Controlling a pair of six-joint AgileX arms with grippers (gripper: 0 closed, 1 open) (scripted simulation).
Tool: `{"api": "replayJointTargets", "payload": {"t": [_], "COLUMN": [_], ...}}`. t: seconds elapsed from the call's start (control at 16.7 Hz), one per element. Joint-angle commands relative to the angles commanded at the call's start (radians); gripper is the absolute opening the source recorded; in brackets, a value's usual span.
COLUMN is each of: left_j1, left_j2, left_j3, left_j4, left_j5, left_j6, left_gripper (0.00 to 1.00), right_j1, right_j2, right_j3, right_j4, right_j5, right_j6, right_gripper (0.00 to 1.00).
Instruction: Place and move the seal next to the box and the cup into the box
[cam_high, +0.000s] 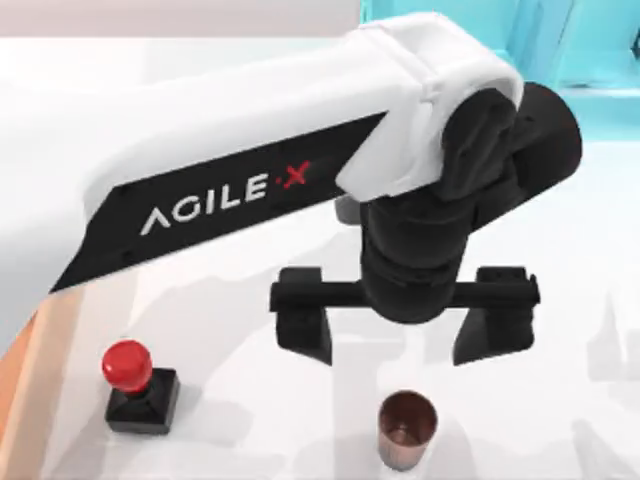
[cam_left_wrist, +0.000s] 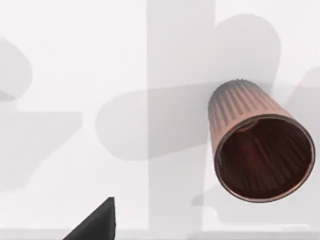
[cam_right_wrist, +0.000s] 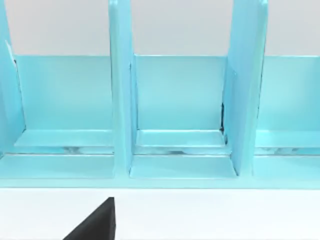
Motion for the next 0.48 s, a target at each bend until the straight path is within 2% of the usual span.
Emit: {"api": "replayJointTargets", "payload": {"t": [0.18,0.48], "left_j1": [-0.082,-0.085], "left_j2": [0.077,0.081], "left_j3": [0.052,0.050], "left_j4": [0.035,0.040], "left_j5": [0.001,0.001], "left_j6": [-0.081,-0.085], "left_gripper": [1.00,1.00], "right_j1": [0.000,0.000], "right_j2": [0.000,0.000], "right_j3": [0.000,0.000], "right_j4": [0.000,0.000], "right_j5": [0.000,0.000], "right_j6": [0.000,0.000], "right_gripper": [1.00,1.00]}}
